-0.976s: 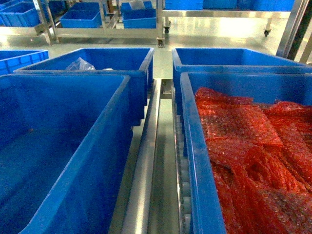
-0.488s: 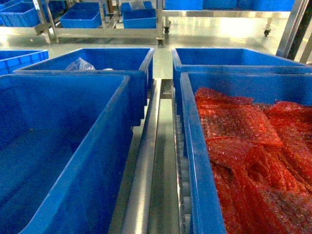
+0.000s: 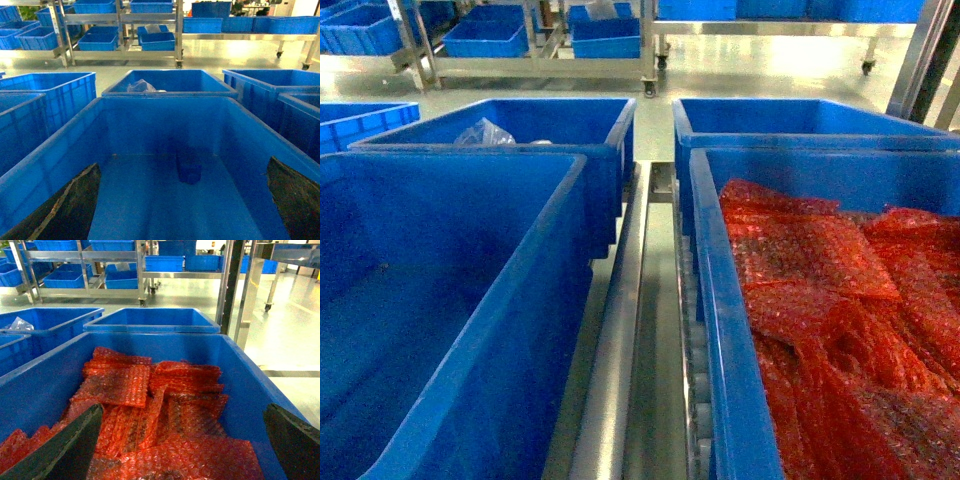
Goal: Pick blue part to blue bin on bottom shelf
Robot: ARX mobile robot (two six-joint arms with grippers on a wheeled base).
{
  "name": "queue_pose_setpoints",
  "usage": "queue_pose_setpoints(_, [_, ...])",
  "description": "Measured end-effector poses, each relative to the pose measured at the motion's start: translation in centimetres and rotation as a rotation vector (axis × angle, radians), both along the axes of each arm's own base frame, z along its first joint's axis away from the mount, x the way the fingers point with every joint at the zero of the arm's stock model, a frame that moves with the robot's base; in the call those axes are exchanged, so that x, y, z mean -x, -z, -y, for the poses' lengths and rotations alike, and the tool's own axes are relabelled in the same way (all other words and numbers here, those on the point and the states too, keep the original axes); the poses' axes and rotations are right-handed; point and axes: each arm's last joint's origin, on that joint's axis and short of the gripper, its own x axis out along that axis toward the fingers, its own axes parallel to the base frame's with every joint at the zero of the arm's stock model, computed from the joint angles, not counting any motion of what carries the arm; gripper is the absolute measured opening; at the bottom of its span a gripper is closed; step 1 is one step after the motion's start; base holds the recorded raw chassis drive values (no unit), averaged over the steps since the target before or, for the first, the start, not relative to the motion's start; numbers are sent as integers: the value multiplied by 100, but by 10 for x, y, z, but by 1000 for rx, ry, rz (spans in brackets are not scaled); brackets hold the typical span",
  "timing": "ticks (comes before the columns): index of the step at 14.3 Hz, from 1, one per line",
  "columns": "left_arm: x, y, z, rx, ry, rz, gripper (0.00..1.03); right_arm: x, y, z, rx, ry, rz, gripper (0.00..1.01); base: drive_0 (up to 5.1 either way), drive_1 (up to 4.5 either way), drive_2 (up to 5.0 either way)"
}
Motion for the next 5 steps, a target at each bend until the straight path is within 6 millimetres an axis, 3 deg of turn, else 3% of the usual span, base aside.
queue_pose_setpoints(5, [0,0,0,0,0,0,98,0,0,0,0,0,0,98,0,0,0])
